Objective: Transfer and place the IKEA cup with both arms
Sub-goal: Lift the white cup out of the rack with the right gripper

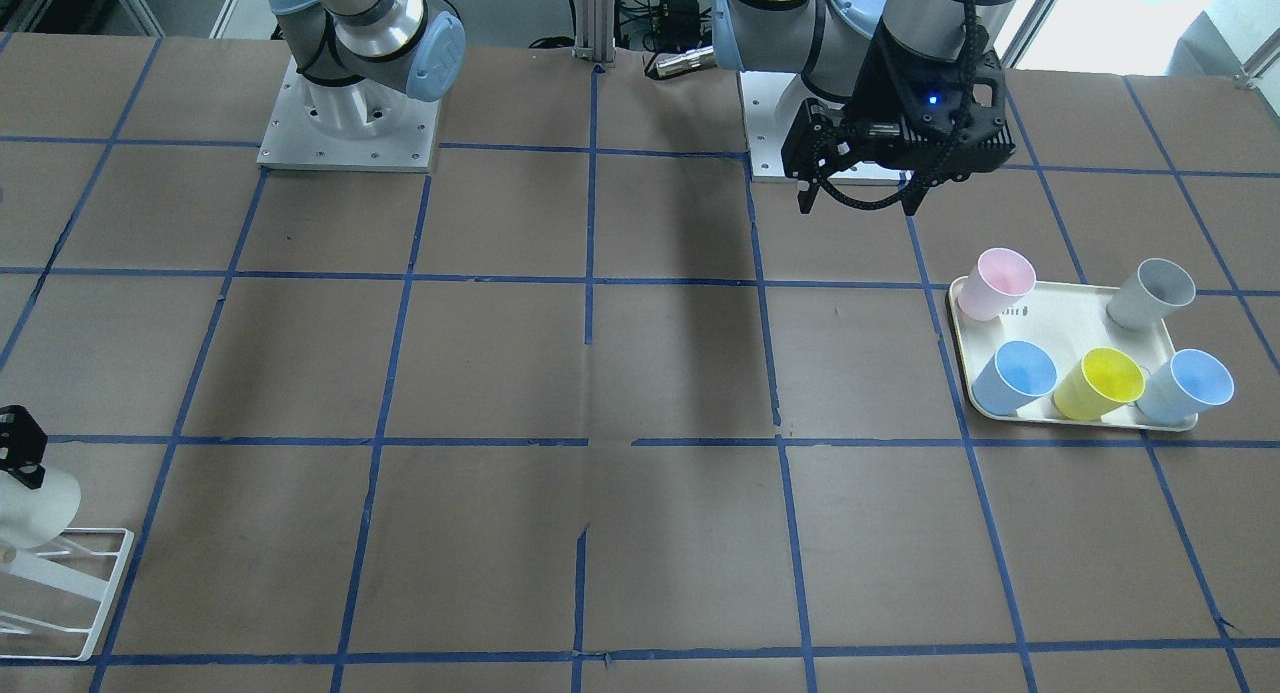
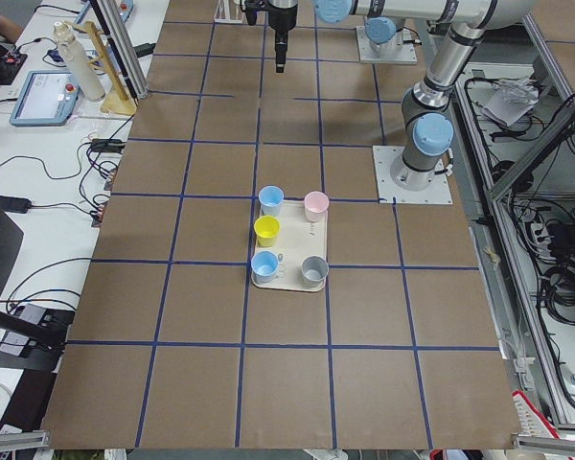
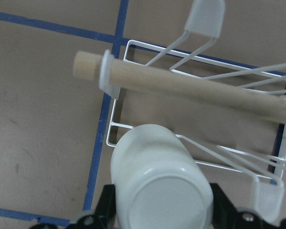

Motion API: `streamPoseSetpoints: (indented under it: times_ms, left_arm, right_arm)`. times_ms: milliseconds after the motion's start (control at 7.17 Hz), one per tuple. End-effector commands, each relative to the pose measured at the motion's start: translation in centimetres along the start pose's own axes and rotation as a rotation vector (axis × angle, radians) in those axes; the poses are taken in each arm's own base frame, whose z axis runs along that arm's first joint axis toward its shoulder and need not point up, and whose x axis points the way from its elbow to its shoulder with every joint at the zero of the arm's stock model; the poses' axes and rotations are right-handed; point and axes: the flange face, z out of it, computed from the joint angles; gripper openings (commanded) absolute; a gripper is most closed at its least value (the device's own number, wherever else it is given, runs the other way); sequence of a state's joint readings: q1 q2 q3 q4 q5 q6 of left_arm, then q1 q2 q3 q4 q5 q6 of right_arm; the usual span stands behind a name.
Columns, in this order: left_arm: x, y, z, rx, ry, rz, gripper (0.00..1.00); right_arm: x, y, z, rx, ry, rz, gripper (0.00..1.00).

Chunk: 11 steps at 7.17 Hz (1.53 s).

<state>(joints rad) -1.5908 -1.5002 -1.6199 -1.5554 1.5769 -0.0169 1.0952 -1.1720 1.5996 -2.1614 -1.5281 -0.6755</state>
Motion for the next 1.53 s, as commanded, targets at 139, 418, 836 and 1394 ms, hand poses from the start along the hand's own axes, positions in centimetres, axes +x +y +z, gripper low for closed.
streamPoseSetpoints:
  times_ms: [139,418,836,1394]
  left_arm:
    - [-0.1,-0.1,0.0,0.001,0.001,-0.002,1.00]
    - [-0.2,-0.2,0.1,-0.002,0.004,-0.003,1.00]
    - [-0.5,-0.5,0.5,-0.006,0.004,-0.020,1.00]
    - [0.1,0.4,-0.8,0.030,0.055,-0.009,1.00]
  right_arm:
    - [-0.2,0.2,-2.7,0.020,0.026,-0.001,0.15]
    - [-0.8,0.8,-5.5,0.023,0.037,-0.001,0.15]
    - [-1.5,2.1,-9.6,0.005,0.076,0.000,0.12]
    - [-9.6,4.3,-16.9,-0.041,0.006,0.129,0.11]
